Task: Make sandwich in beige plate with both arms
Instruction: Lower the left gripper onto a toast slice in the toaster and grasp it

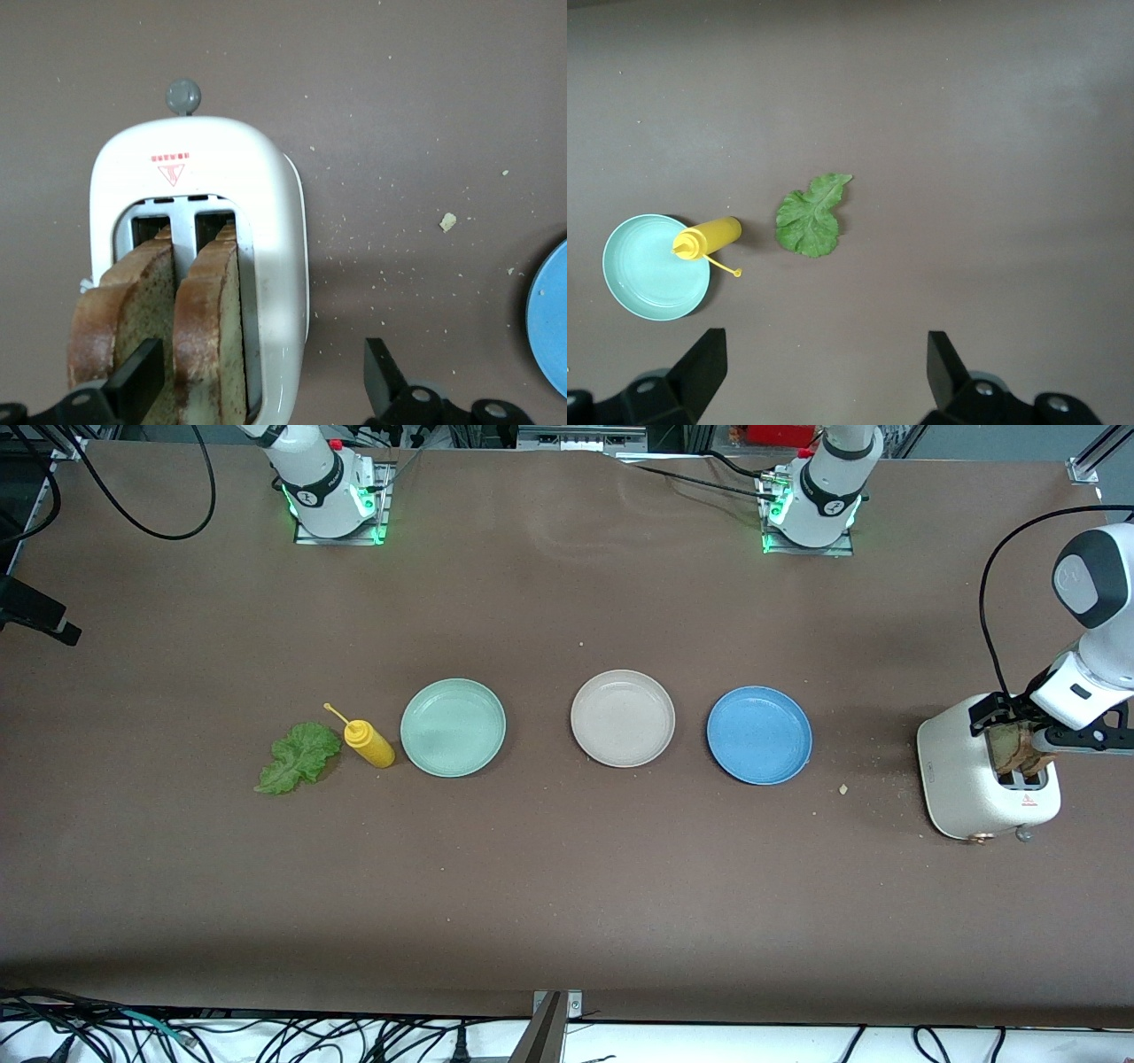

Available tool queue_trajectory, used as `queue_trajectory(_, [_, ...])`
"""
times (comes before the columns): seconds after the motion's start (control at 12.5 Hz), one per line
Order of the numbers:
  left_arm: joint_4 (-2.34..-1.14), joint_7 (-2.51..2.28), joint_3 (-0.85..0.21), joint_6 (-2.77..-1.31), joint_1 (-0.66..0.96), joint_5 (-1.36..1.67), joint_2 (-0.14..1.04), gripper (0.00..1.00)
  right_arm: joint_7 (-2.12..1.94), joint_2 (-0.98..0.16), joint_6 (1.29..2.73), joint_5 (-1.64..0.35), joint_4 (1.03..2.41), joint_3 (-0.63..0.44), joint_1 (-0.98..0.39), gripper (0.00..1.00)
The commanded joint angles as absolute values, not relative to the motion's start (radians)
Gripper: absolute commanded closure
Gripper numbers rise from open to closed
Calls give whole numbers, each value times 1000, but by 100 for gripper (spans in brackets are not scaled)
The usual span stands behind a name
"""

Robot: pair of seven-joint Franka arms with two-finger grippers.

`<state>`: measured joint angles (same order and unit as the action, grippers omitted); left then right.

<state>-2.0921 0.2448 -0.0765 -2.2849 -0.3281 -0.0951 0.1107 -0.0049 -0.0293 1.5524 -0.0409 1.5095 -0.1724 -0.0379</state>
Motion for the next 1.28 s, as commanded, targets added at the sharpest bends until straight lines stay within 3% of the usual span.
queue_trajectory(0.0, [-2123,265,-84,-2301,-344,-67,83,33,-18,-31,1534,-60,1491,-170,-31,0])
queue_trajectory(0.08, [-2122,264,-83,-2298,-345,-69,86,55,-17,-31,1534,-60,1491,-170,-31,0])
queue_trajectory(0.16, [-2121,256,-83,-2292,-353,-69,87,85,-18,-31,1534,-60,1491,-170,-31,0])
queue_trajectory(0.24, [-2120,255,-83,-2289,-356,-69,87,99,-18,-31,1534,-60,1491,-170,-31,0])
queue_trajectory(0.88, [-2102,258,-84,-2283,-370,-75,80,100,-20,-31,1534,-60,1493,-172,-29,0])
queue_trajectory(1.2, [-1935,252,-89,-2050,-365,-106,81,100,-18,-31,1539,-58,1491,-173,-29,0])
